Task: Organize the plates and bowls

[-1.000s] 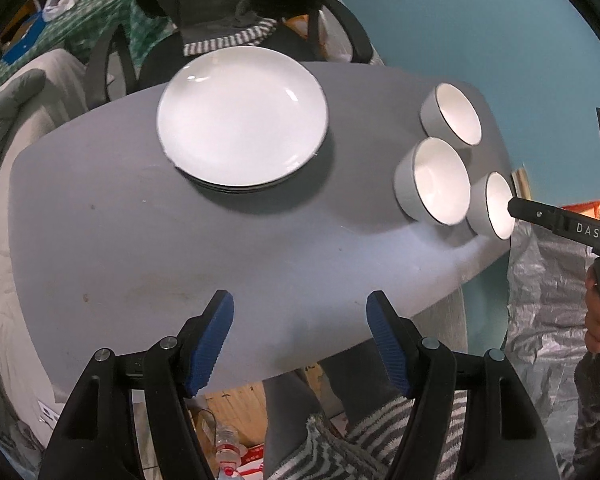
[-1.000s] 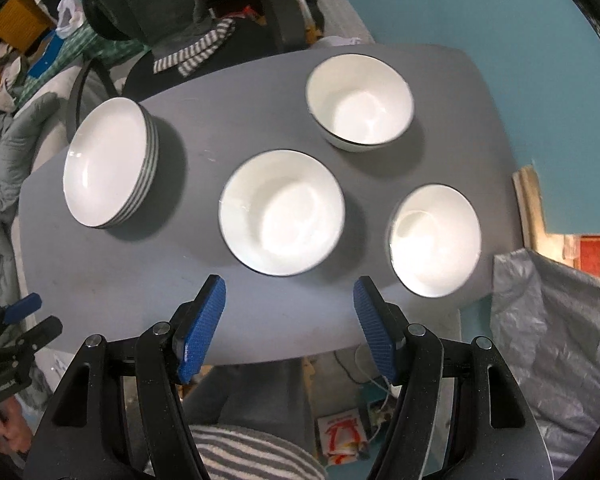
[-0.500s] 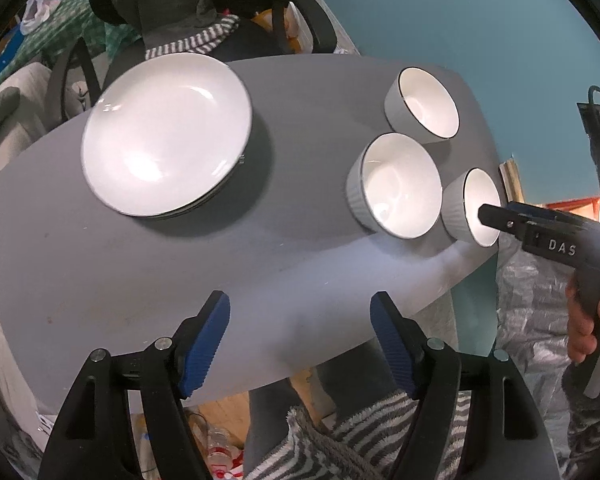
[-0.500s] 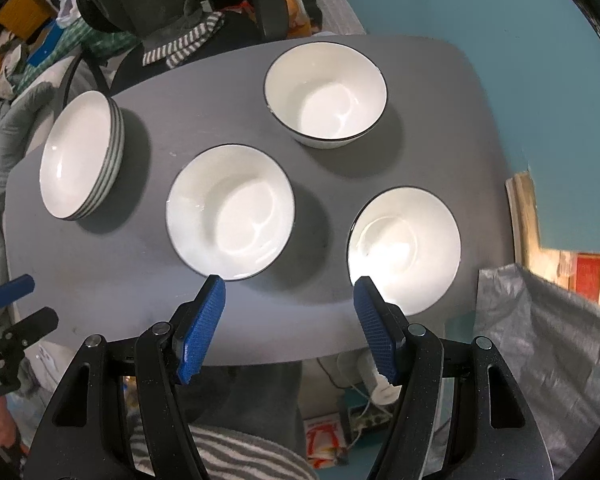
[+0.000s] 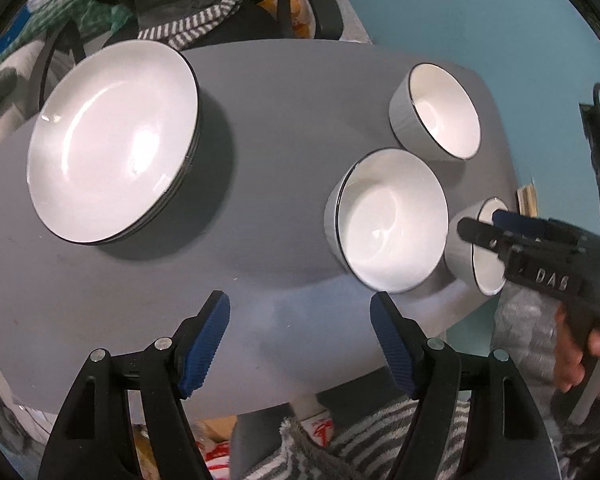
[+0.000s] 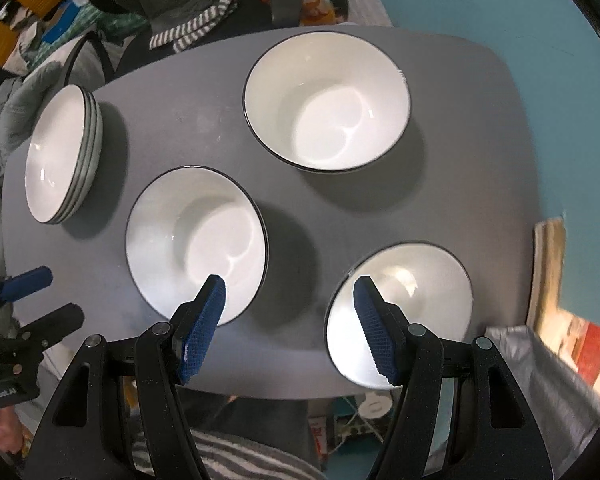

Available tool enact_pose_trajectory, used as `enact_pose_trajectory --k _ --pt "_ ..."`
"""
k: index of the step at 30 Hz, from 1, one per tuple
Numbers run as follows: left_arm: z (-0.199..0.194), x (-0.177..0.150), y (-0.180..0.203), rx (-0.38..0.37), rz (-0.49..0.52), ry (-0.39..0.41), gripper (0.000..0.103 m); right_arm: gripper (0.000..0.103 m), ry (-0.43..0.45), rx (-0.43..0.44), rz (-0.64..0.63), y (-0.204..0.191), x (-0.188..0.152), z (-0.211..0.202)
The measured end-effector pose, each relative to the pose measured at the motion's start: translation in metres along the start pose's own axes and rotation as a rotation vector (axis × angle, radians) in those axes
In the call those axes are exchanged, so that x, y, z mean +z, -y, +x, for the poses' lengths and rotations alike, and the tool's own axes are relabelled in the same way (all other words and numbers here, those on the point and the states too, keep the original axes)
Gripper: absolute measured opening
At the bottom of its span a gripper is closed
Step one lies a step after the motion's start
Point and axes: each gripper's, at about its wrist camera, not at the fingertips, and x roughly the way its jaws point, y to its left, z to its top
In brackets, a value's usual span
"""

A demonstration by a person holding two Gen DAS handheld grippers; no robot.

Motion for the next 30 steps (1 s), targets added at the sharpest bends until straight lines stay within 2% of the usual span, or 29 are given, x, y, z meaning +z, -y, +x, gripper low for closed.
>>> enact_pose_trajectory --k 14,30 --pt "0.023 0.01 0.002 0.009 -0.086 -0.003 0.074 0.066 -0.028 -0.008 -0.107 -0.012 0.009 0.023" --pt "0.051 0.02 0.006 0.034 -0.125 -0.022 0.074 0.066 -0.021 -0.02 -0.166 -0.028 0.016 0.043"
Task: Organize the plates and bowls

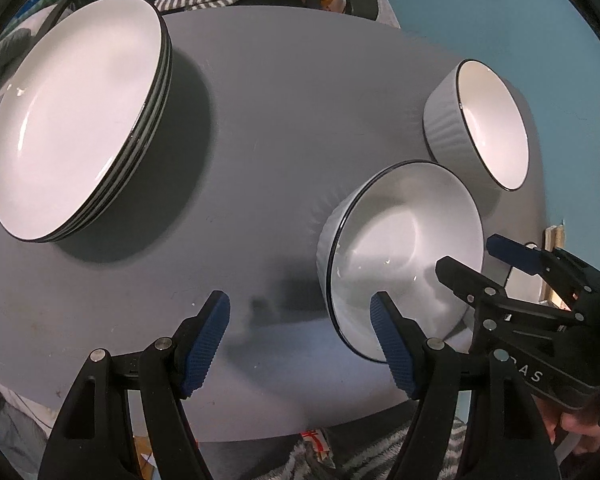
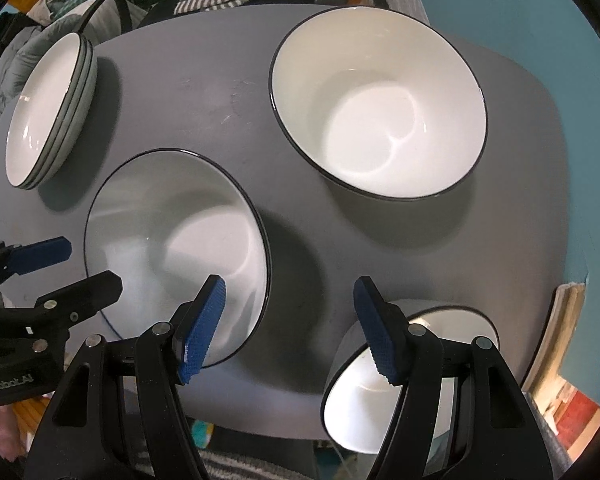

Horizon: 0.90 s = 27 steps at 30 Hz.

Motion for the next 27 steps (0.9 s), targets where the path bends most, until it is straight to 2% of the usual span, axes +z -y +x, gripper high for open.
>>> enact_pose_trajectory --k 6,8,10,12,14,16,18,21,23,27 --pt "0.003 0.007 -0.001 0.012 -0.012 0.006 0.074 0.066 0.0 0.018 -0.007 -0.003 0.005 0.001" --pt "0.004 0.009 -0.001 0.014 -0.015 0.004 0.068 0.066 -0.001 0.017 -0.014 -0.005 0.006 0.003" --pt "0.005 0.011 -0.003 0.022 -0.016 -0.006 0.057 0.066 -0.007 0.026 -0.015 -0.007 0.008 0.004" --pt "0.007 0.013 -0.001 0.026 -0.014 -0.011 0.054 0.061 -0.011 0.031 -0.012 -0.006 0.011 0.005" --pt "0.007 0.014 -0.003 0.032 -0.01 -0.011 0.051 0.05 -0.019 0.029 -0.011 -0.011 0.008 0.006" --pt "0.007 0.016 -0.004 0.029 -0.01 -0.015 0.045 0.042 -0.029 0.035 -0.007 -0.013 0.009 0.007" --pt "0.008 0.017 -0.007 0.023 -0.022 -0.024 0.045 0.037 -0.042 0.046 -0.004 -0.015 0.009 0.009" --pt "0.011 0.019 -0.012 -0.021 -0.035 -0.045 0.031 0.027 -0.057 0.055 -0.007 -0.021 0.009 0.012" --pt "0.012 0.019 -0.011 -0.02 -0.018 -0.045 0.031 0.018 -0.065 0.061 -0.014 -0.026 0.01 0.012" --pt "0.012 0.022 0.0 0.011 0.037 -0.042 0.026 0.013 -0.068 0.066 -0.023 -0.036 0.012 0.011"
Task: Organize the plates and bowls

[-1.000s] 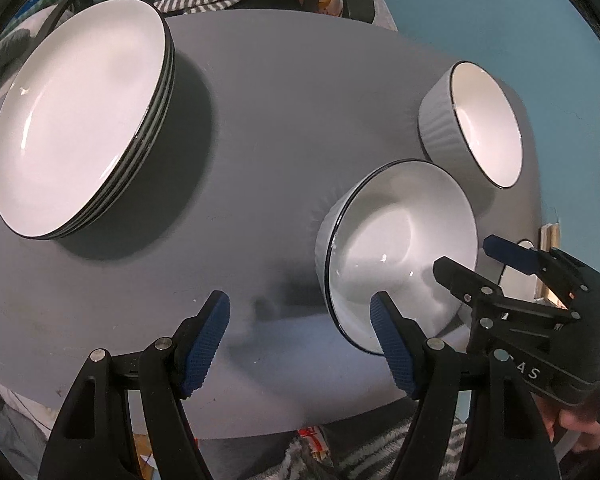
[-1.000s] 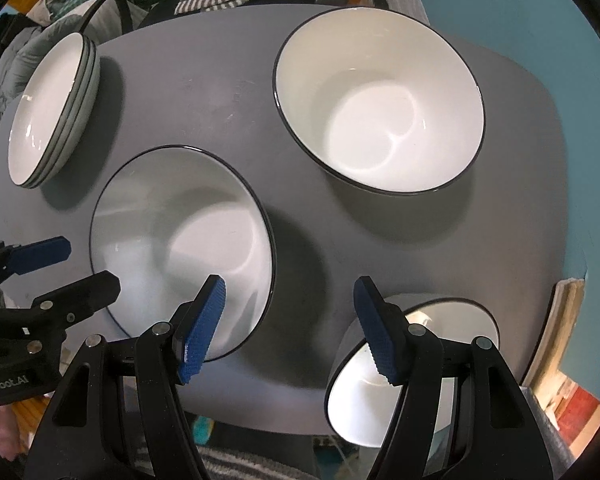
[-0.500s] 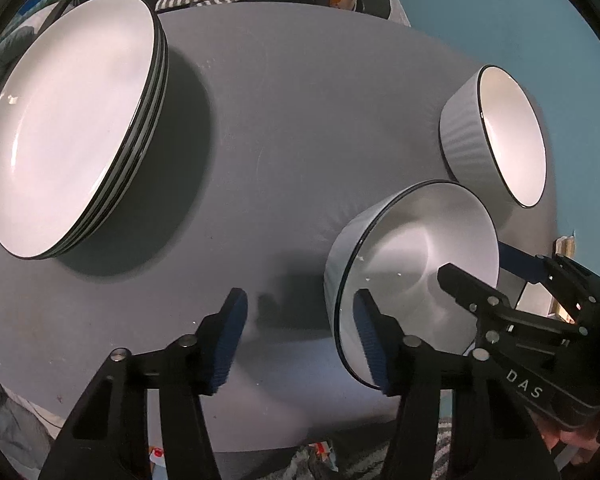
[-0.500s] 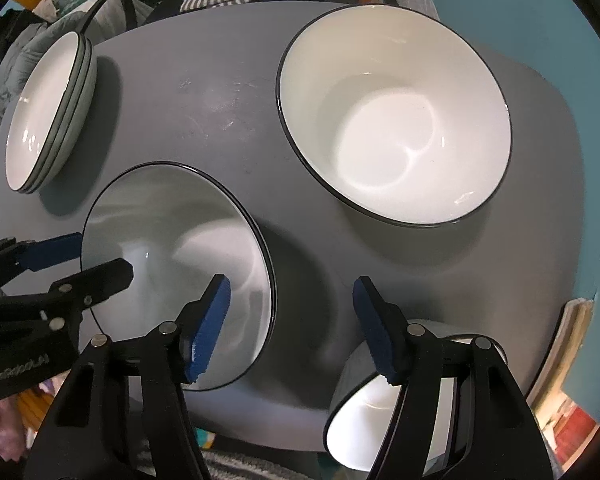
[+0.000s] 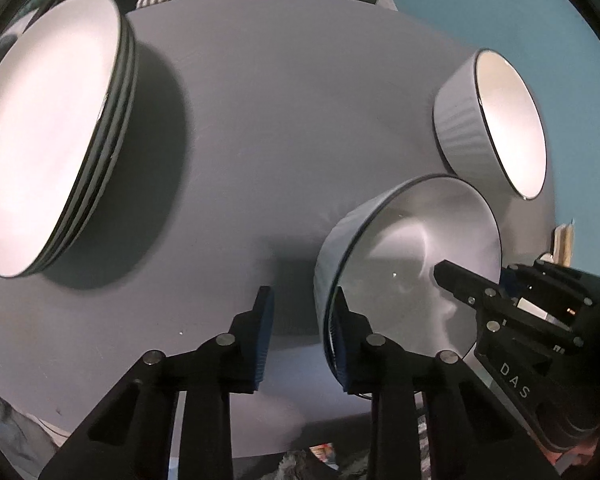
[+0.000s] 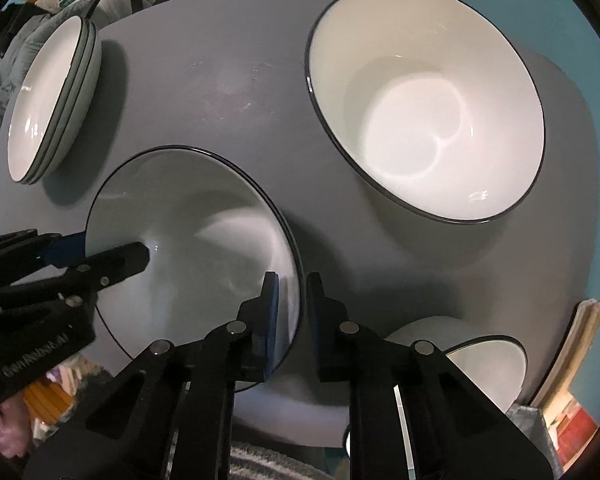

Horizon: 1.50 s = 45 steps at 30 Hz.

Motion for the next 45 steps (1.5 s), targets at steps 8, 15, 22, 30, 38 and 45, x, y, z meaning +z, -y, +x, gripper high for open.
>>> enact_pose_trajectory --k 8,15,22,30,38,45 --pt "-0.004 0.006 0.015 0.026 0.066 0.009 0.012 0.008 -0.002 -0.004 0.02 -0.008 0.001 -0.003" --pt "-0.004 0.004 0.034 0.058 0.087 0.032 0.008 0.008 0.004 -0.008 0.025 -0.004 0.005 -0.006" --pt "-0.012 0.004 0.039 0.064 0.089 0.038 0.007 0.007 -0.009 0.029 0.059 0.036 0.01 -0.018" --pt "-0.022 0.01 0.034 0.054 0.095 0.035 0.007 0.007 -0.02 0.037 0.069 0.043 0.011 -0.031" --pt "-0.041 0.017 0.04 0.033 0.144 0.045 0.007 0.007 -0.02 0.047 0.077 0.065 0.027 -0.056" --pt "-0.039 0.019 0.05 0.026 0.176 0.072 0.007 0.007 0.005 0.037 0.087 0.076 0.023 -0.074"
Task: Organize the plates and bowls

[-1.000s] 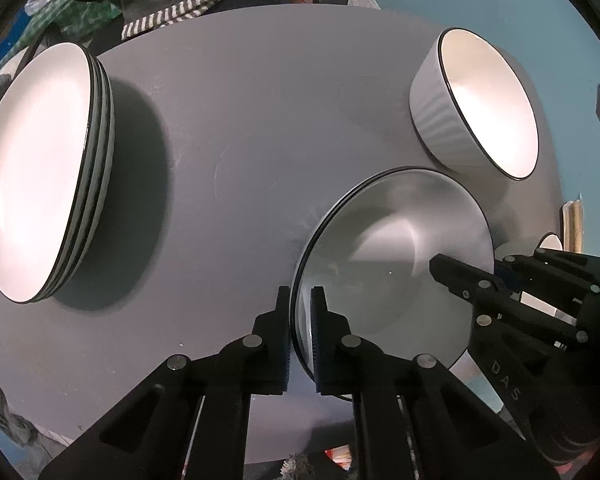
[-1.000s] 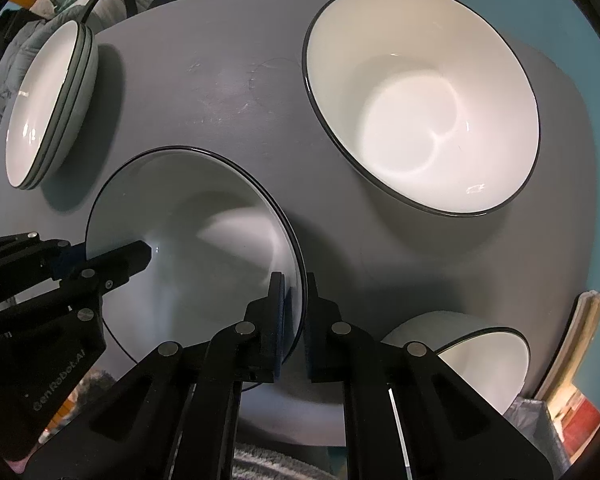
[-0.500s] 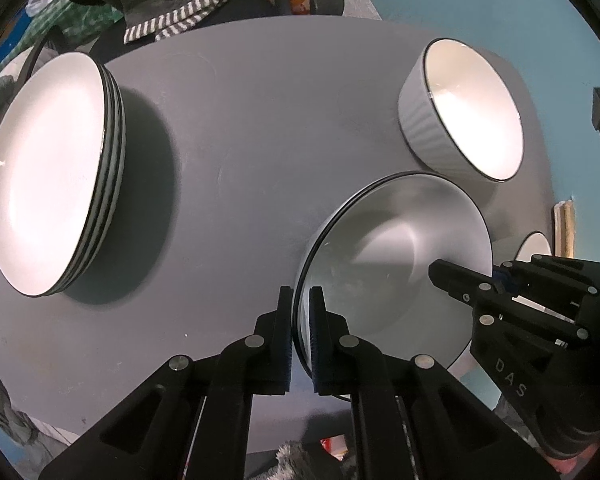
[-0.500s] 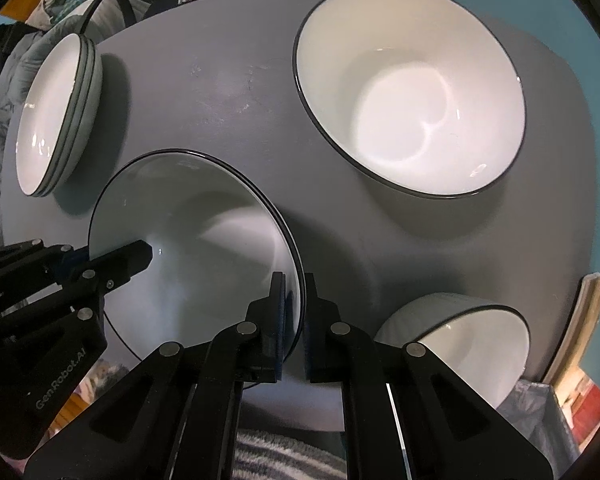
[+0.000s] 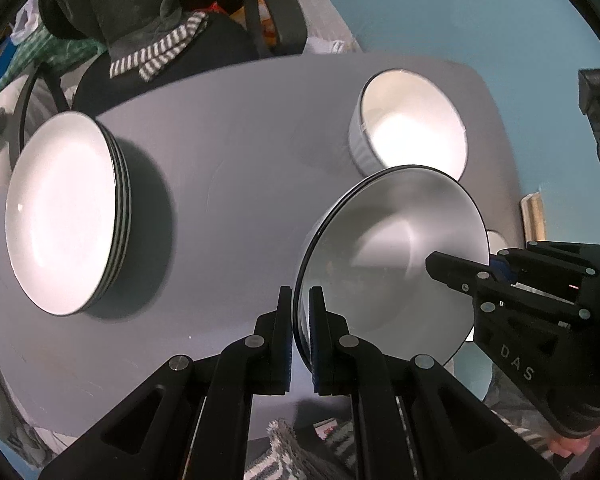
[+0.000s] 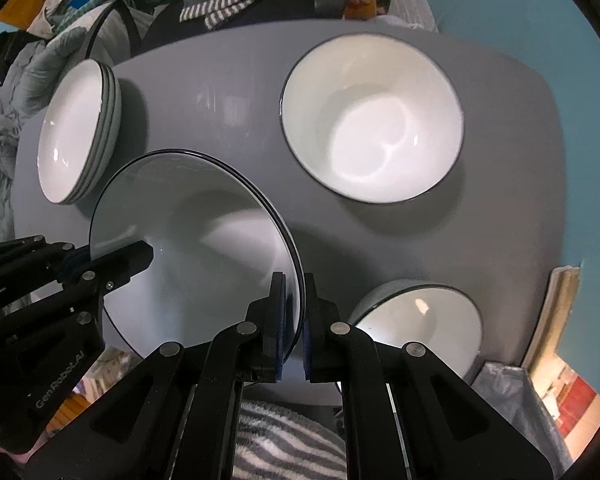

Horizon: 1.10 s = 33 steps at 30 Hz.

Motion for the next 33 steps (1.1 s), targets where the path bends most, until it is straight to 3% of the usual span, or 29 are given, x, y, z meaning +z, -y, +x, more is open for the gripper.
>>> enact_pose_trajectory --k 9,24,33 --pt "-0.021 0.016 0.014 -0.011 0.034 0.027 0.007 0.007 0.04 -0.013 0.018 0.005 -0.007 -0.016" --pt "-0.011 0.064 0.05 0.008 0.118 0.02 0.007 0.007 0.048 -0.035 0.084 0.036 0.031 -0.021" --pt "0.003 0.086 0.057 0.017 0.118 -0.007 0.008 0.007 0.038 -0.035 0.109 0.052 0.052 -0.015"
